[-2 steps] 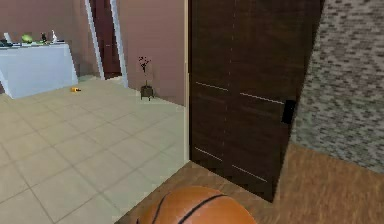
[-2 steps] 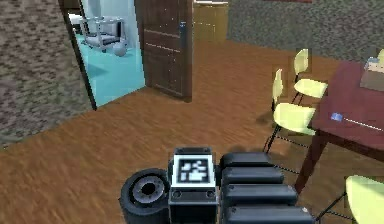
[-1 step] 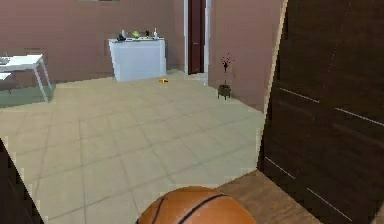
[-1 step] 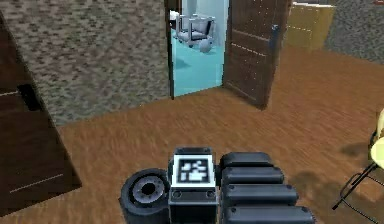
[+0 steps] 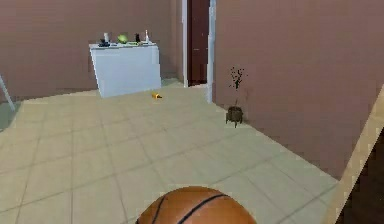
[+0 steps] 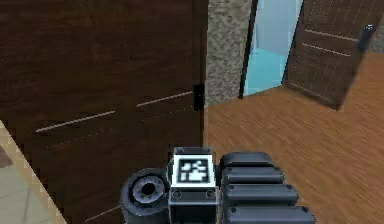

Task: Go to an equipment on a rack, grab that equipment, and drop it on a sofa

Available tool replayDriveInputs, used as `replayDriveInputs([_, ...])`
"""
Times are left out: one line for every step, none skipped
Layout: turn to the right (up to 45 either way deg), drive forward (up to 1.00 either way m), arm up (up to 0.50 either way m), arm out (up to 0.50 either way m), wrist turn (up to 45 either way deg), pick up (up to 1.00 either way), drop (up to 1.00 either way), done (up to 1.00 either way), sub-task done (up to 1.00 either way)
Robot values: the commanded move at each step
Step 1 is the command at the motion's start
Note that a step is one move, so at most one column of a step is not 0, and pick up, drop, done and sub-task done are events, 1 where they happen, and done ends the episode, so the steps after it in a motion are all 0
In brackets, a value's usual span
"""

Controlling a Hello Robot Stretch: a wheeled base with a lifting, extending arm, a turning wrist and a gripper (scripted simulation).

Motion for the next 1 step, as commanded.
replayDriveInputs([0.0,1.0,0.0,0.0,0.0,0.0,0.0,0.0,0.0])
